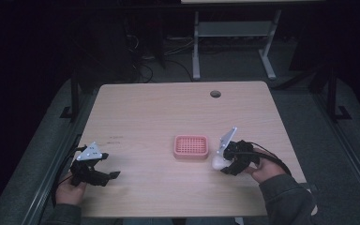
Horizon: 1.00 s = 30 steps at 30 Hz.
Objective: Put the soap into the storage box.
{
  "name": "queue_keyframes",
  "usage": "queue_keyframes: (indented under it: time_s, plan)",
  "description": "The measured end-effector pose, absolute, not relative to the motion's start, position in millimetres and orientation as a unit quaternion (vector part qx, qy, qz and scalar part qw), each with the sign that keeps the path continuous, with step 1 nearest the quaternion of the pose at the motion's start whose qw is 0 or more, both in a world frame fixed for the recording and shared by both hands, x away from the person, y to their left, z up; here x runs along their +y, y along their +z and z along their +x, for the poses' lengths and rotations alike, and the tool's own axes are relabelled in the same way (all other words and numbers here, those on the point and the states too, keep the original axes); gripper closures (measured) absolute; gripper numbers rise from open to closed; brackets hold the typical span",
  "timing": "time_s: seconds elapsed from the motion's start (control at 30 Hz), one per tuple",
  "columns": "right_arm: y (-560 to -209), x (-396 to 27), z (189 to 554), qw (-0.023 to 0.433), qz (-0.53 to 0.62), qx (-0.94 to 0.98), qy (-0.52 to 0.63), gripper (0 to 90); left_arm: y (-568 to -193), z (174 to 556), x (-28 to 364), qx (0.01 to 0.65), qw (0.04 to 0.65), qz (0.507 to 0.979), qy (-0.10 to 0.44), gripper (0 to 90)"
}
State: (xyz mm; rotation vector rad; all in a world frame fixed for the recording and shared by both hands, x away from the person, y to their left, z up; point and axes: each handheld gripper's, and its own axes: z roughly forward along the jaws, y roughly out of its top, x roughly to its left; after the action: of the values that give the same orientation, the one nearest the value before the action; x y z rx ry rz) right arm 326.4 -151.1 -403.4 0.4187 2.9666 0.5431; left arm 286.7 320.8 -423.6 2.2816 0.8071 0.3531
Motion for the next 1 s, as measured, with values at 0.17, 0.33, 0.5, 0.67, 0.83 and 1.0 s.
queue_keyframes:
  time_s: [0.17,0.33,0.5,0.67,0.83,1.0]
  plan:
    - [-397,-148,334,0.047,0.132,0.973,0.185,49.3,-423,287,321,0.310,0.342,0.876,0.136,14.9]
    - [-395,-146,339,0.044,0.132,0.972,0.192,49.3,-423,287,321,0.309,0.342,0.877,0.136,14.9]
    - [-393,-141,344,0.041,0.125,0.972,0.194,49.3,-423,286,321,0.310,0.342,0.877,0.136,14.9]
    - [-392,-135,351,0.035,0.123,0.974,0.187,49.3,-423,286,321,0.311,0.344,0.875,0.137,14.9]
    - [-391,-131,360,0.026,0.119,0.972,0.199,49.3,-423,287,320,0.309,0.343,0.877,0.136,14.9]
    - [-392,-128,364,0.023,0.119,0.973,0.194,49.3,-423,287,320,0.307,0.343,0.877,0.136,14.9]
